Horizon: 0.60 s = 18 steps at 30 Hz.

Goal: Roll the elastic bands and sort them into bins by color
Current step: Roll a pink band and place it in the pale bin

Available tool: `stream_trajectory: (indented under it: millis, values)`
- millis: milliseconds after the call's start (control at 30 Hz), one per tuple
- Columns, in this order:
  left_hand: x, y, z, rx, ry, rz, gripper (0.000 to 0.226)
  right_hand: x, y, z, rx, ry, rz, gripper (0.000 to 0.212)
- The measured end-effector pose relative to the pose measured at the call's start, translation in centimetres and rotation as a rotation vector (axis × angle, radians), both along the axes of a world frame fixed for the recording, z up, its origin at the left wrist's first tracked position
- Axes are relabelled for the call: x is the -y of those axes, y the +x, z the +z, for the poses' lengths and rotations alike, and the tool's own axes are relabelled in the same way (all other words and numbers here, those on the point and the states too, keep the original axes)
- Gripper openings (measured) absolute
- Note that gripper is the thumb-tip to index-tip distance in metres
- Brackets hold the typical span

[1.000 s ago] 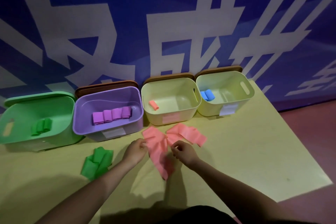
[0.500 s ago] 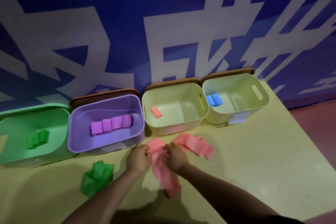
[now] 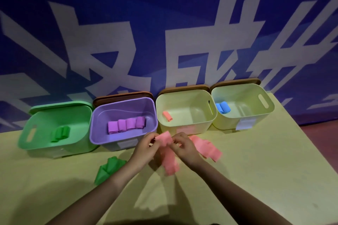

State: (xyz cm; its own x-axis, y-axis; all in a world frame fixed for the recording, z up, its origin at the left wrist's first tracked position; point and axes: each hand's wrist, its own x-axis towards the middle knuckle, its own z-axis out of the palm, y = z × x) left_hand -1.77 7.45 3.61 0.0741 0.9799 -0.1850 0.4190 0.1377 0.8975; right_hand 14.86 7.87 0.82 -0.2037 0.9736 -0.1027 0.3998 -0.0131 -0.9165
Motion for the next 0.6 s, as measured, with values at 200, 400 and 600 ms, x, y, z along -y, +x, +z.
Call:
stream_trajectory:
  millis: [200, 400, 600]
  values:
    - [2.5, -0.4, 3.8, 0.179, -0.032, 0.133, 0.015, 1.8, -0.8, 3.5, -0.004, 0.090, 0.020, 0.010]
    - [3.4, -1.8, 7.4, 0.361, 0.010, 0.224, 0.015, 3.1, -2.8, 7.6, -0.287, -0.026, 0.014, 0.025]
    - [3.4, -4.1, 10.0, 0.497, 0.059, 0.322, 0.020, 3.6, -5.5, 10.0, -0.450, -0.124, -0.011, 0.020]
